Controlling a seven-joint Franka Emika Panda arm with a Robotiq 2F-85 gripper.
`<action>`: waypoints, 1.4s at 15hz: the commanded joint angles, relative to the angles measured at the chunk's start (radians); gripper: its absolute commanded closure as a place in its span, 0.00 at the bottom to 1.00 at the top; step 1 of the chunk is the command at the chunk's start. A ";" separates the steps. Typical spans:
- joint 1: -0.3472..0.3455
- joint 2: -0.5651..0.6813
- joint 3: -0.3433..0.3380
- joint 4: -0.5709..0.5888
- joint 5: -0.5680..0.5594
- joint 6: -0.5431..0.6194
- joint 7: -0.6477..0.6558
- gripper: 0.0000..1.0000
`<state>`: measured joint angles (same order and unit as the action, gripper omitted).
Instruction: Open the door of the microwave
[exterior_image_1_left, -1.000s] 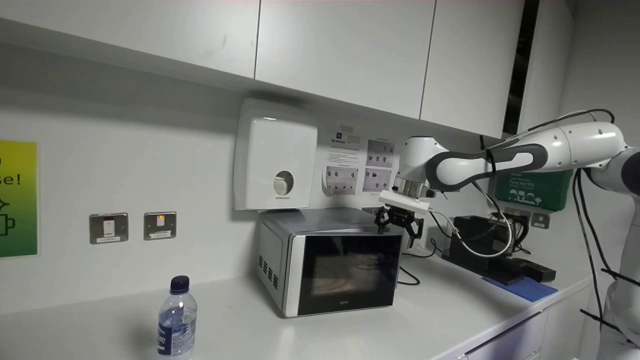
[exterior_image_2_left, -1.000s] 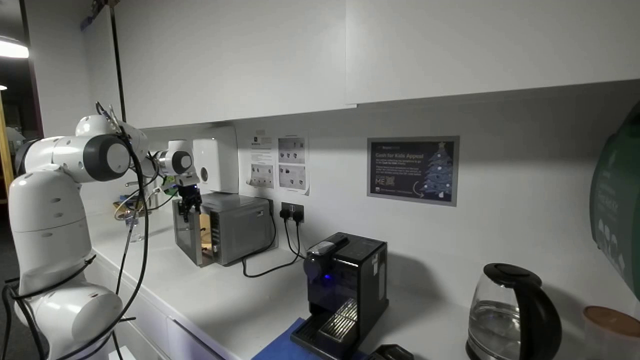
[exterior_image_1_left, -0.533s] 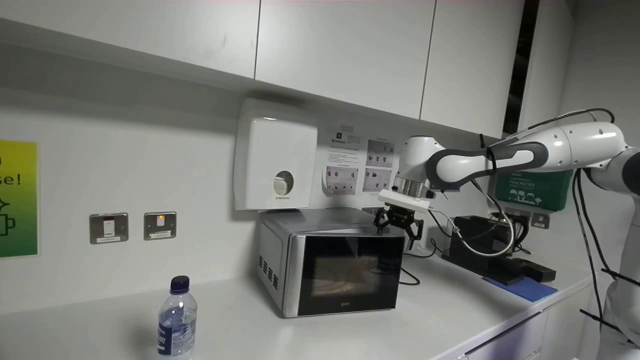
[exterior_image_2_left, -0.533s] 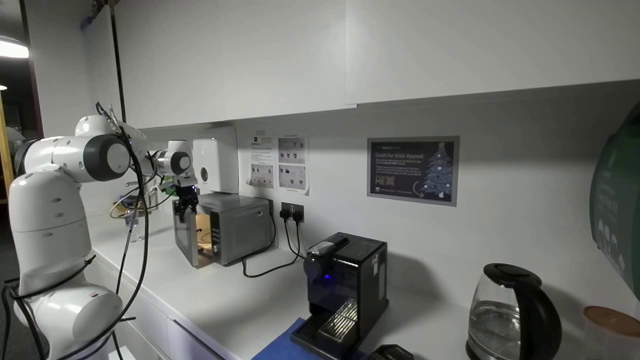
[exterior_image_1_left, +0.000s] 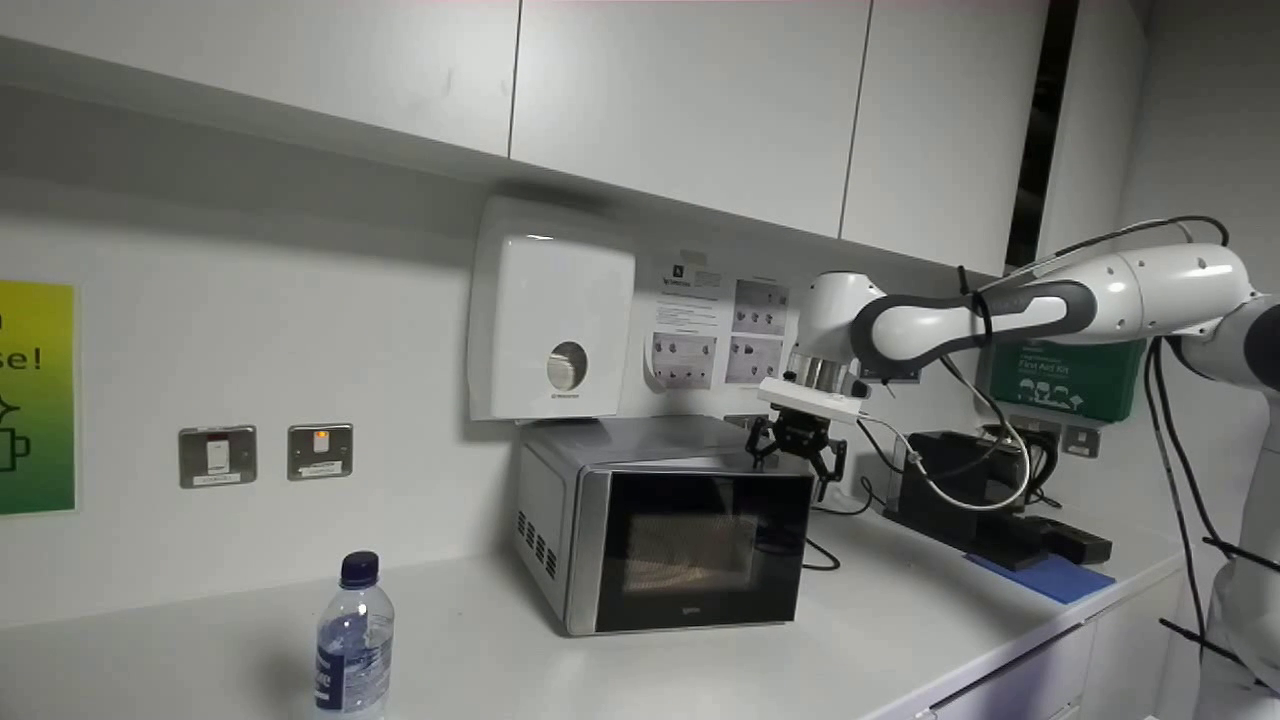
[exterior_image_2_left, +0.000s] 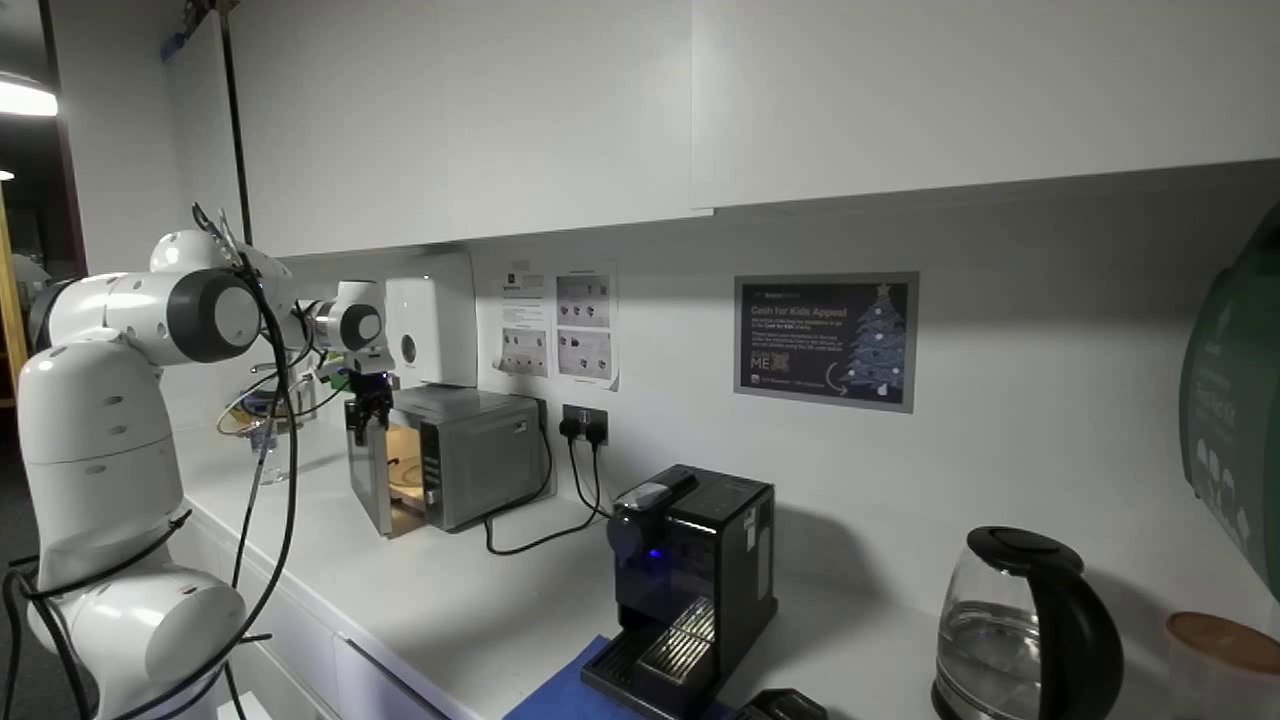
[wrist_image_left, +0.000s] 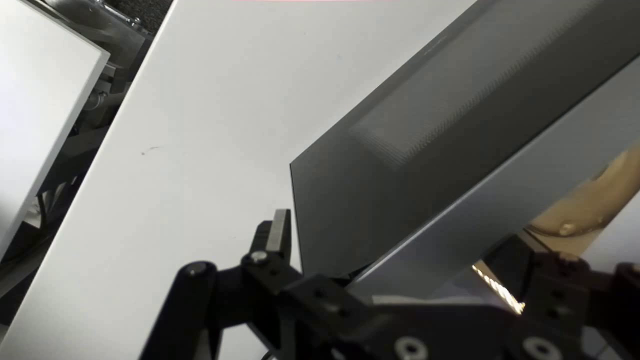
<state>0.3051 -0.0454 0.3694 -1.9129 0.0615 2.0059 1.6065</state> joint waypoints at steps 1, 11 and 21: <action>0.011 -0.012 -0.007 0.005 0.034 -0.019 -0.042 0.00; 0.030 -0.004 -0.001 0.031 0.061 -0.066 -0.056 0.00; 0.035 0.009 0.006 0.067 0.064 -0.119 -0.039 0.00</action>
<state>0.3306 -0.0376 0.3771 -1.8889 0.1013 1.9478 1.5765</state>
